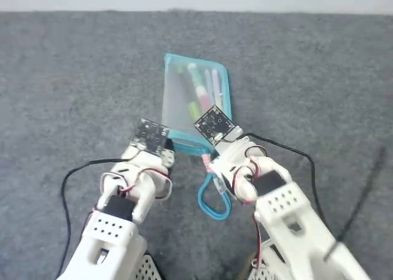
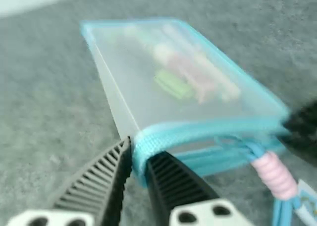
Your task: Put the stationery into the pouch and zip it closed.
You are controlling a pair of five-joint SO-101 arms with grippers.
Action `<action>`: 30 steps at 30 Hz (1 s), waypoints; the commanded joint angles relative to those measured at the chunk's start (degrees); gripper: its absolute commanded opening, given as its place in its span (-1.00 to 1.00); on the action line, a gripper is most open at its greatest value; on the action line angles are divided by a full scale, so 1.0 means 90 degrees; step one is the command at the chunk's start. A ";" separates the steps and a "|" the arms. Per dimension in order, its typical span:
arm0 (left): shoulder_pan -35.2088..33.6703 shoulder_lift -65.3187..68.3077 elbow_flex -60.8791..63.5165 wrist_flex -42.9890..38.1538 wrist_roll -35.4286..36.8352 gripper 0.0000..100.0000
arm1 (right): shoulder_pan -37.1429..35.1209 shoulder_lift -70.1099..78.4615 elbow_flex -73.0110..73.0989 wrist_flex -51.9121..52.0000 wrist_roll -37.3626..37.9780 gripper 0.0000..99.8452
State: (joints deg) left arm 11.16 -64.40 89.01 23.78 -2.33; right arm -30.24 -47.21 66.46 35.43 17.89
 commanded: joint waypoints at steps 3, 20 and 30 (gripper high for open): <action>0.0156 -0.0039 -0.0337 0.0020 -0.0059 -0.98 | -0.0024 -0.1255 -0.0430 0.0220 -0.0137 -0.91; 0.0166 -0.0039 -0.0366 0.0020 -0.0059 -0.98 | -0.0591 0.1568 -0.1387 -0.1050 -0.0137 -0.67; 0.0166 -0.0039 -0.0347 0.0039 -0.0059 -0.98 | -0.0415 0.3297 -0.2579 -0.1060 -0.0137 -0.72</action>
State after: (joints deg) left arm 11.69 -64.40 88.92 23.78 -2.51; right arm -35.25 -18.20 48.35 27.78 17.19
